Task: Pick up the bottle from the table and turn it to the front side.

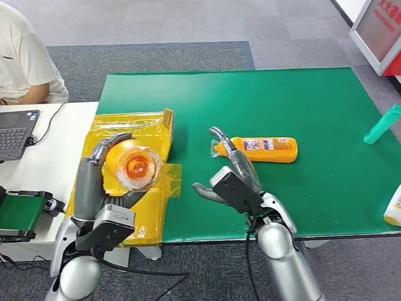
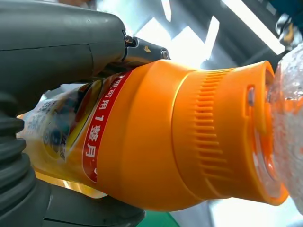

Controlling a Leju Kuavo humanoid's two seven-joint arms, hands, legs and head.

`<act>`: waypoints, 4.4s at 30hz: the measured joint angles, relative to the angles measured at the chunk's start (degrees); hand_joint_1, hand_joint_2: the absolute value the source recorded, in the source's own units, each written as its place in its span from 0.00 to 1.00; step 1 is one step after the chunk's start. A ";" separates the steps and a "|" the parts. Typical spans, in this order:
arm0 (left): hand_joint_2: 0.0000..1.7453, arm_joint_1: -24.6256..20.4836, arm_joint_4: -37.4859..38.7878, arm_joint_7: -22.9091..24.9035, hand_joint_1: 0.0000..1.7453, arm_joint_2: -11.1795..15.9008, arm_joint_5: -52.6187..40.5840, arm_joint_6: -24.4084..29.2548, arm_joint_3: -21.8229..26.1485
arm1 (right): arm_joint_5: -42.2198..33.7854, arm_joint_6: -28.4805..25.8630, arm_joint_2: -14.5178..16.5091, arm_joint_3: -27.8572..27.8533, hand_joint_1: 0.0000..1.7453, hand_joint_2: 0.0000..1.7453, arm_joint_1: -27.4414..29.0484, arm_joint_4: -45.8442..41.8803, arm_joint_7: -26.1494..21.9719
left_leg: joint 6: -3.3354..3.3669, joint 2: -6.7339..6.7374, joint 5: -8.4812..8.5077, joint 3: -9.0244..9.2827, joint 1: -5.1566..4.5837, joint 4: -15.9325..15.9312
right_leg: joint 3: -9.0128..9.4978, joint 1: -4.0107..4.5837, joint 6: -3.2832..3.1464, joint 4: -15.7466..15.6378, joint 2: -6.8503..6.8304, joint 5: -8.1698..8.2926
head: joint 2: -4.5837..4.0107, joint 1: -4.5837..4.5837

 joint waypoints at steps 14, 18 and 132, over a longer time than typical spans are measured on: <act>1.00 4.50 1.31 -0.10 1.00 0.04 -21.95 4.08 13.66 | -2.05 3.61 -1.09 -6.80 0.00 1.00 12.59 -13.27 -3.23 | 0.01 0.00 -0.07 0.00 0.00 0.00 | 0.00 0.00 0.00 -0.01 0.01 -0.06 | 0.00 -0.01; 1.00 4.48 2.55 2.38 1.00 1.14 -27.58 3.62 15.32 | -2.79 4.71 -1.23 -7.74 0.00 1.00 13.81 -15.32 -3.28 | 0.01 0.00 -0.07 0.01 0.00 0.00 | 0.00 0.00 0.00 -0.01 0.00 -0.05 | -0.01 0.00; 1.00 -10.05 32.93 6.03 0.00 -0.22 -32.79 -7.03 10.98 | 0.91 7.64 -5.87 -7.78 0.00 1.00 11.46 -28.10 -6.21 | 0.00 0.00 0.01 0.01 -0.02 0.01 | 0.02 -0.02 0.00 0.01 0.00 0.03 | 0.00 -0.01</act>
